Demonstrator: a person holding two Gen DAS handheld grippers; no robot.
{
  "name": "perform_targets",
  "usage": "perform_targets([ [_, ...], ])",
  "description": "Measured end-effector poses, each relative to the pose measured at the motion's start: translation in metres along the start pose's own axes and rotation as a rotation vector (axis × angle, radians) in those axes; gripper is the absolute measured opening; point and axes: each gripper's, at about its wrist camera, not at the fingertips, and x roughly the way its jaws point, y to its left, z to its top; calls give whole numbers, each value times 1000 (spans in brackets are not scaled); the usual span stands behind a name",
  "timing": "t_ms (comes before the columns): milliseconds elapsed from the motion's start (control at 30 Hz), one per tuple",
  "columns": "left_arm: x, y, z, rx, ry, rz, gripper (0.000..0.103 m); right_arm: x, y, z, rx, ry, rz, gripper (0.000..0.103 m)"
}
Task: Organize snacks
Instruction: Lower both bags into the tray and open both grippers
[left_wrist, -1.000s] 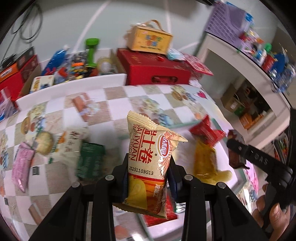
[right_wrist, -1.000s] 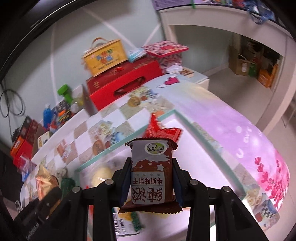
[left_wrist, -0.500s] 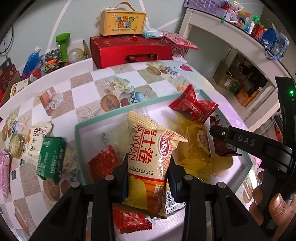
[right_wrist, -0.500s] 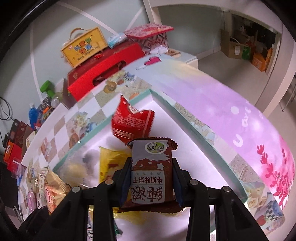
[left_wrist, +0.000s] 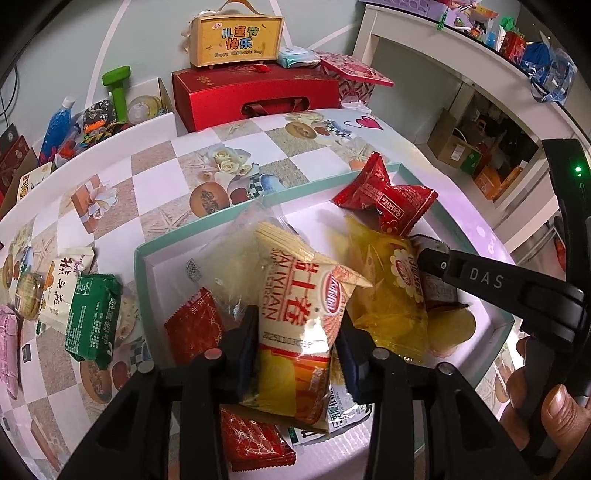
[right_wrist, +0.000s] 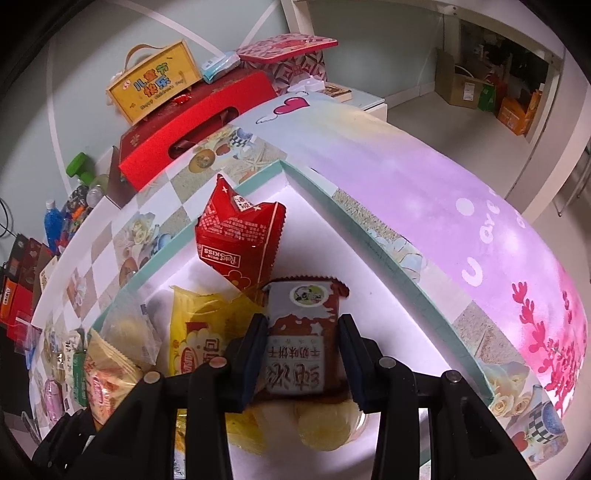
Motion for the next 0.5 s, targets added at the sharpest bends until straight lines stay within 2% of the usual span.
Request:
perform_targets([
  [67,-2,-1,1,6,3,6,48,-2,0,0,-1,-2,-2,42],
  [300,-22,3,6,-3,-29,7,51,-15,7,1,-26,-18,-9,42],
  [400,-33,8,8,-14,-49,10,57,-23,12,1,-44,-29,-8,42],
  [467,-39,12,10,-29,-59,10,57,-28,14,1,-48,-34,-8,45],
  [500,-41,15,10,-40,-61,13,60,-30,15,1,-48,-35,-7,53],
])
